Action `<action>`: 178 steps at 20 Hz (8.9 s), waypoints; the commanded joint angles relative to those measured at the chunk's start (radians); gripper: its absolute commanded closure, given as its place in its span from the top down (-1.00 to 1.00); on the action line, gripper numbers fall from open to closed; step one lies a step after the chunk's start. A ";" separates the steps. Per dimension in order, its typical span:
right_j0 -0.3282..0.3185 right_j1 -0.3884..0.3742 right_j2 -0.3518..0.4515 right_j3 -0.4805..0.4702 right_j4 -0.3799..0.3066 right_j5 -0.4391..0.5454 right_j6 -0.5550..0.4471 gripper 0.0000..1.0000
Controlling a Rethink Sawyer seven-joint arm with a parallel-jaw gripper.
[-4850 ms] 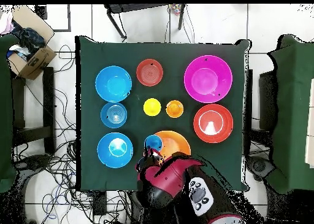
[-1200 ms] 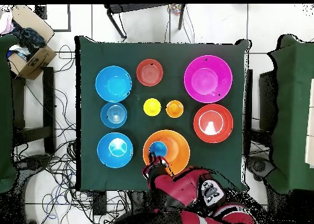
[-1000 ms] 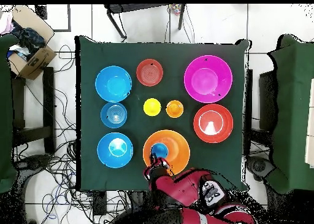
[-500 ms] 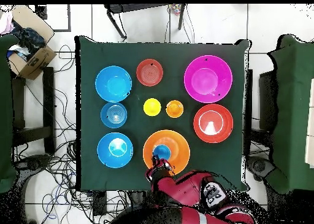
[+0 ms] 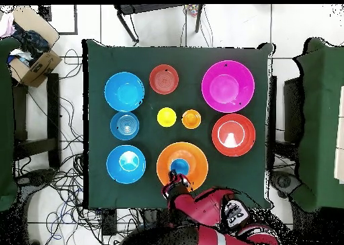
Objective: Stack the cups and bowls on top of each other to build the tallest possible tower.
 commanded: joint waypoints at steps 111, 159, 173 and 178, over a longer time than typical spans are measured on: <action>-1.015 0.028 0.943 -0.031 -0.155 1.045 -0.843 1.00; -1.113 0.223 0.829 -0.240 -0.289 0.968 -1.348 1.00; -1.082 0.039 0.893 -0.126 -0.175 1.009 -1.299 1.00; -1.097 0.017 0.922 -0.119 -0.126 1.025 -1.340 1.00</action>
